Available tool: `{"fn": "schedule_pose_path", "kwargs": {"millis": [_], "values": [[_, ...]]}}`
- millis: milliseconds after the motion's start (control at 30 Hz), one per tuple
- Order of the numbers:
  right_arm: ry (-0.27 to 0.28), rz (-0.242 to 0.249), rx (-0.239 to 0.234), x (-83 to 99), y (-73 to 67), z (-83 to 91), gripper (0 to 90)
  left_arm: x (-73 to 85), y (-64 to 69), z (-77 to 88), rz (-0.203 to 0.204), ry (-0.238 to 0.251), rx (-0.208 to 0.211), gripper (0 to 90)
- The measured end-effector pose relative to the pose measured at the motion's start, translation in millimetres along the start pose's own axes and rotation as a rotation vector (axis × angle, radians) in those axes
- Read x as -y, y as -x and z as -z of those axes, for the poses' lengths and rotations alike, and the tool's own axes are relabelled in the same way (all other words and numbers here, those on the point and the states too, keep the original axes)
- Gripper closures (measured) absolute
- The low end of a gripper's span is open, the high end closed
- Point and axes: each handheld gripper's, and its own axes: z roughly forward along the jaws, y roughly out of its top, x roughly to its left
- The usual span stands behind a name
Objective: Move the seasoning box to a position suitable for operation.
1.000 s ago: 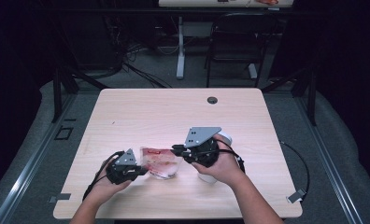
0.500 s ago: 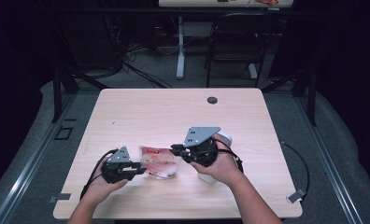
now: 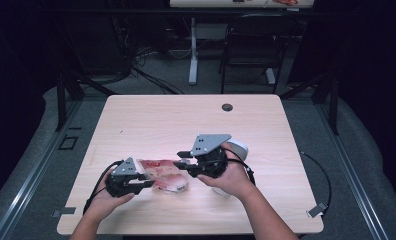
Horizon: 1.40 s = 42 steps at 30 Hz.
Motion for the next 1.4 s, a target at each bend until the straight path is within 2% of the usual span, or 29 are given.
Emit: {"fn": "schedule_pose_path", "kwargs": {"millis": [167, 300, 567, 800, 1033, 1400], "values": [[0.016, -0.008, -0.01, -0.1, 0.2, 4.7, 63.5, 0.8, -0.7, 0.4, 0.008, 0.0, -0.002, 69.1], [0.044, -0.033, -0.028, 1.6, 1.4, 11.0, 61.7, 1.8, -1.0, 0.8, 0.014, 0.002, -0.008, 66.5], [0.081, -0.056, -0.024, 4.3, 3.4, 25.5, 58.9, 5.4, -0.9, 3.6, 0.039, 0.011, -0.016, 61.7], [0.077, -0.07, -0.003, 11.2, 5.1, 32.8, 58.6, 5.6, -0.6, 6.0, 0.045, 0.023, -0.015, 61.7], [0.109, -0.075, 0.014, 17.2, 2.7, 44.4, 58.5, 5.1, 1.3, 4.0, 0.034, 0.011, -0.007, 62.1], [0.146, -0.129, 0.113, 43.3, 6.7, 75.6, 58.0, 8.7, 1.2, 8.1, 0.057, 0.01, -0.047, 59.5]]}}
